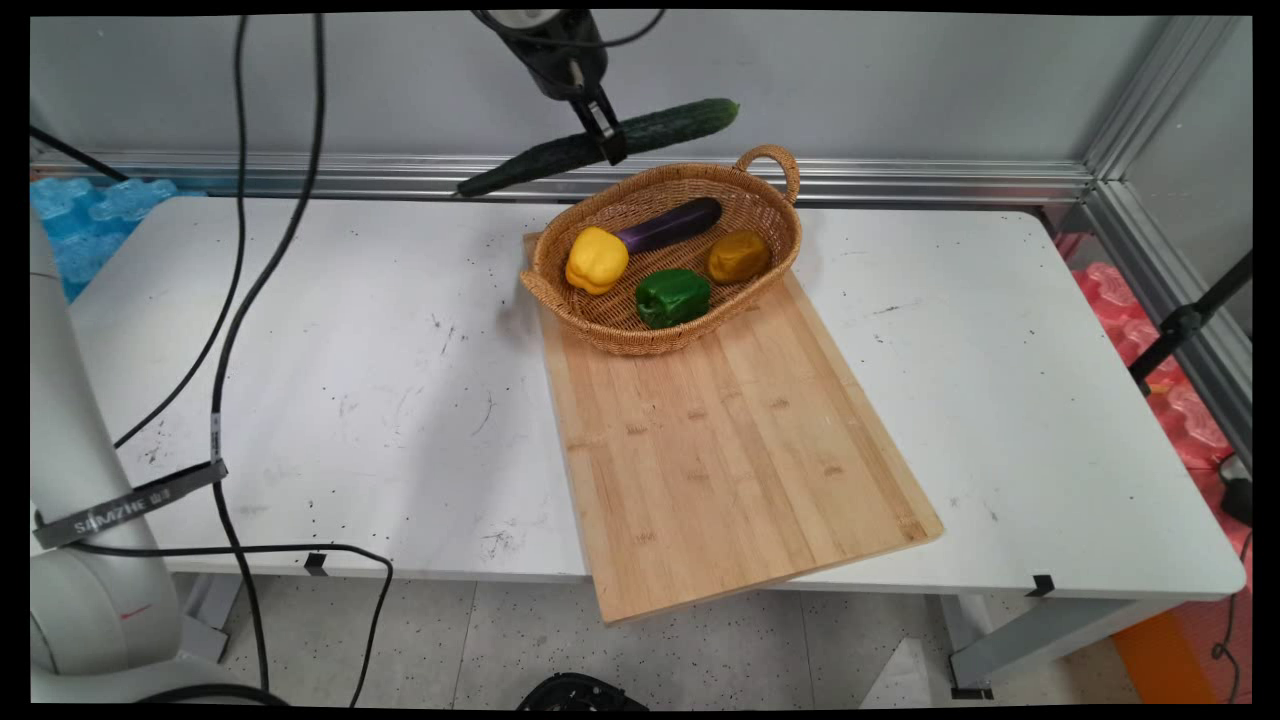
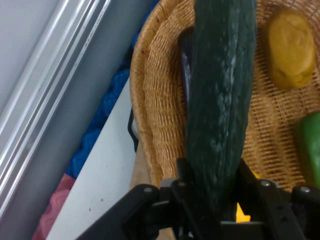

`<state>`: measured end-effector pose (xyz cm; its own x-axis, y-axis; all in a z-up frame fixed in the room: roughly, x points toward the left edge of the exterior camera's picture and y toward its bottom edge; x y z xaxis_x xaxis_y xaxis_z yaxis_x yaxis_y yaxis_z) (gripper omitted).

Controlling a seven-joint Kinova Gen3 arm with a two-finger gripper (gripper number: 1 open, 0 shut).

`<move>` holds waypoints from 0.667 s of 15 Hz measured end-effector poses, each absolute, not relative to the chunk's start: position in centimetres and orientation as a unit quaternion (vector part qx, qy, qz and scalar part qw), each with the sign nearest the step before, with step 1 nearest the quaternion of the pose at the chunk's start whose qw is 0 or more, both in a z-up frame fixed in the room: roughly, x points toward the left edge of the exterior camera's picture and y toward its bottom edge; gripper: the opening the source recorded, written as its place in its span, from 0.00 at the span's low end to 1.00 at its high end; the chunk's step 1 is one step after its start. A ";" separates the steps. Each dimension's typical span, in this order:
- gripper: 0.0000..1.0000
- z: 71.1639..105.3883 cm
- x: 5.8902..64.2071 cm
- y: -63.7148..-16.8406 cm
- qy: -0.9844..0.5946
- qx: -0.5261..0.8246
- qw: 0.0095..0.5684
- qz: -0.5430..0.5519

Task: Place the picked object in the vegetable basket

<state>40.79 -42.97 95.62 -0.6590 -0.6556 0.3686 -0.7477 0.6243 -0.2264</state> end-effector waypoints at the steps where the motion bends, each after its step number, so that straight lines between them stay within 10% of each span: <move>1: 0.00 94.9 40.6 -43.8 -0.895 0.388 0.124 0.181; 10: 0.00 89.0 38.7 -48.6 -0.917 0.353 0.107 0.155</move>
<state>38.75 -48.62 89.02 -0.7284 -0.6134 0.3052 -0.6797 0.7029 -0.2095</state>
